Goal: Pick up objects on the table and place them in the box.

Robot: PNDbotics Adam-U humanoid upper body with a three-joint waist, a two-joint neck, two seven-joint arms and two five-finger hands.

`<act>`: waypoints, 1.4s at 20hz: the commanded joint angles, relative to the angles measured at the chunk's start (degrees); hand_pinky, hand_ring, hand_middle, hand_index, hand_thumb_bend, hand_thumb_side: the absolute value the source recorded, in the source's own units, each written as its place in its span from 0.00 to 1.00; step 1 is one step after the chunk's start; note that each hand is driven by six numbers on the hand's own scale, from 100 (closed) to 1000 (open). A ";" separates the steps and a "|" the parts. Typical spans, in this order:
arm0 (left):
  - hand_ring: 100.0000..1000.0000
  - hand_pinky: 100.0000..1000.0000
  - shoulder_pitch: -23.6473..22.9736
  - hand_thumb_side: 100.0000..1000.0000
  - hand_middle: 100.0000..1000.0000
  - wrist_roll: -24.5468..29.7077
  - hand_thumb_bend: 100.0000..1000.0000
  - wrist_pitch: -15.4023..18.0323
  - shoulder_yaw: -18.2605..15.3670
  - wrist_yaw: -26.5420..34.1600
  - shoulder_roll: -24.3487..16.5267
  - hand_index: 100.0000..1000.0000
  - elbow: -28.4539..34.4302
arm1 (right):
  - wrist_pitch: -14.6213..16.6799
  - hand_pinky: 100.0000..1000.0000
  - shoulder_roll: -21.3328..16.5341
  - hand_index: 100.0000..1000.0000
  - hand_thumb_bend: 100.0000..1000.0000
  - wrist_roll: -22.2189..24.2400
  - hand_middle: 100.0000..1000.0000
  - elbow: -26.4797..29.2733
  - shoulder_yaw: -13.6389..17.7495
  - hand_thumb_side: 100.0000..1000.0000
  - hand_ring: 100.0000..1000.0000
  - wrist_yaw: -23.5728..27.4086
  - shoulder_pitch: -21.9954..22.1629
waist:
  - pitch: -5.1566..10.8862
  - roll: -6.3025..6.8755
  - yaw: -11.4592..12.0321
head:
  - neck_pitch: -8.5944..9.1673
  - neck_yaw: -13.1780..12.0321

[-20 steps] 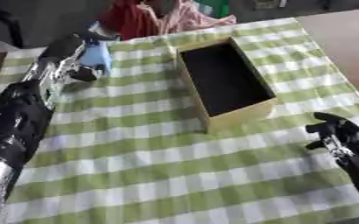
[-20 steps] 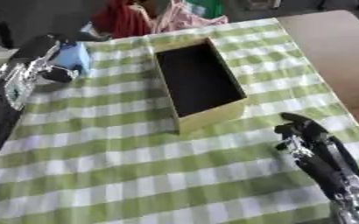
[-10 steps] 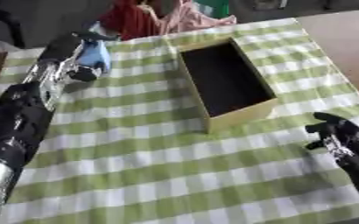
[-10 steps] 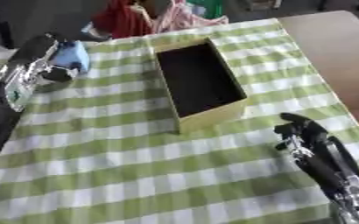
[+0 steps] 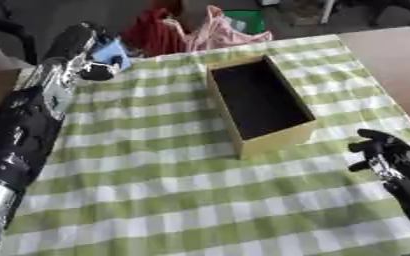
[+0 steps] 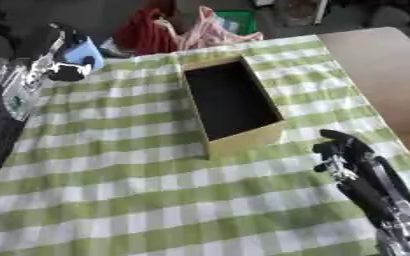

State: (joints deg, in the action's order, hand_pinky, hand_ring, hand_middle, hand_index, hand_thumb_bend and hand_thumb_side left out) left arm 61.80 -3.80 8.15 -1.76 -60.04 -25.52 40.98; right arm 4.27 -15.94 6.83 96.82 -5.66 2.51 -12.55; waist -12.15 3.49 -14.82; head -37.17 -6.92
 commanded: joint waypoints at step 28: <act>0.62 0.70 1.20 0.08 0.49 14.34 0.00 14.88 14.80 10.57 13.46 0.73 13.92 | -0.05 0.55 0.19 0.84 0.00 1.49 0.57 0.88 -0.90 0.50 0.79 1.11 -1.43 | 1.40 -0.84 -1.96 | 0.90 -0.99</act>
State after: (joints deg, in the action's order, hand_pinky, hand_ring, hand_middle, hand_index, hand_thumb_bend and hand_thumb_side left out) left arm 61.97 10.30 22.50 12.84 -49.20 -12.16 54.49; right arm 4.07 -15.37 8.07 96.80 -6.53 3.22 -13.17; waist -11.57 3.20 -16.74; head -37.07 -7.67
